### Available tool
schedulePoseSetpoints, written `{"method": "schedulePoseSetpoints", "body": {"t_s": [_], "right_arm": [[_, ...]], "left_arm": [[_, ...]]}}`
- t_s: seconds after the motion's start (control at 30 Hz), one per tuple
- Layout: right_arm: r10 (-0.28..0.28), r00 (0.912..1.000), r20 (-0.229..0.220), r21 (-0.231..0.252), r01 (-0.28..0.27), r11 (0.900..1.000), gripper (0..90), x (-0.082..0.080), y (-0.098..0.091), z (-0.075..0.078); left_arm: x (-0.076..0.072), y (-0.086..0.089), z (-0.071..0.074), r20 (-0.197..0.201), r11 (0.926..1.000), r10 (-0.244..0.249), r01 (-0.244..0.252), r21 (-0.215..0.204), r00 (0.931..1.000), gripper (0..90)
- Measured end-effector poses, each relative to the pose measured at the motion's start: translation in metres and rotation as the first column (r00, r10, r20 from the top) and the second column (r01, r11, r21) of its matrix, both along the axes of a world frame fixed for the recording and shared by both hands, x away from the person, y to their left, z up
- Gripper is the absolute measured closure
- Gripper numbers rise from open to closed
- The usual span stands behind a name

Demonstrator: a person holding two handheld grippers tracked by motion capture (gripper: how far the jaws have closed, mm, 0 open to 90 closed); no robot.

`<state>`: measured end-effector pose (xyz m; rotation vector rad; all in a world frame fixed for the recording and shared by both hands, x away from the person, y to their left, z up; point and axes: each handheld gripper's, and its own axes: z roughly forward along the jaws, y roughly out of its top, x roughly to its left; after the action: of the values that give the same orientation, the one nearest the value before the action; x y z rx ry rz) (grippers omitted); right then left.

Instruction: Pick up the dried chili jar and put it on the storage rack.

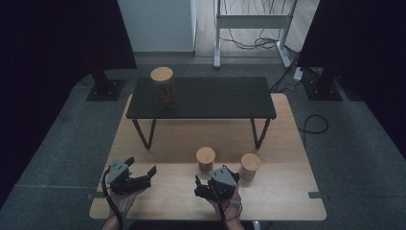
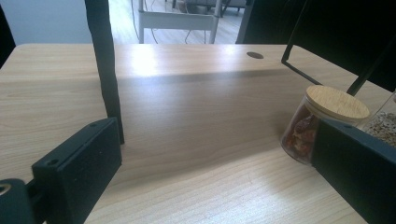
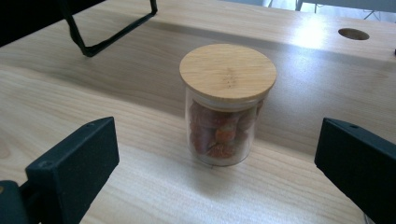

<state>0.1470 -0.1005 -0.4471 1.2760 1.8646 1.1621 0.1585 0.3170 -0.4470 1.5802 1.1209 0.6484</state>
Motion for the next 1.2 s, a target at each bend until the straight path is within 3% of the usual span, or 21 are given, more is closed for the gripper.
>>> {"method": "schedulePoseSetpoints", "body": {"t_s": [0.53, 1.2], "right_arm": [[-0.069, 0.9958, -0.060, -0.027, 0.067, 0.9974, 0.0, 0.032, 0.019, -0.006], [-0.065, 0.9921, -0.107, -0.038, 0.061, 0.9974, 0.0, 0.060, 0.025, -0.010]], "left_arm": [[0.001, -0.001, -0.001, -0.008, 1.0000, -0.009, 0.009, 0.005, 0.9999, 1.7], [0.004, -0.003, -0.003, -0.019, 0.9997, -0.016, 0.016, 0.017, 0.9997, 1.7]]}}
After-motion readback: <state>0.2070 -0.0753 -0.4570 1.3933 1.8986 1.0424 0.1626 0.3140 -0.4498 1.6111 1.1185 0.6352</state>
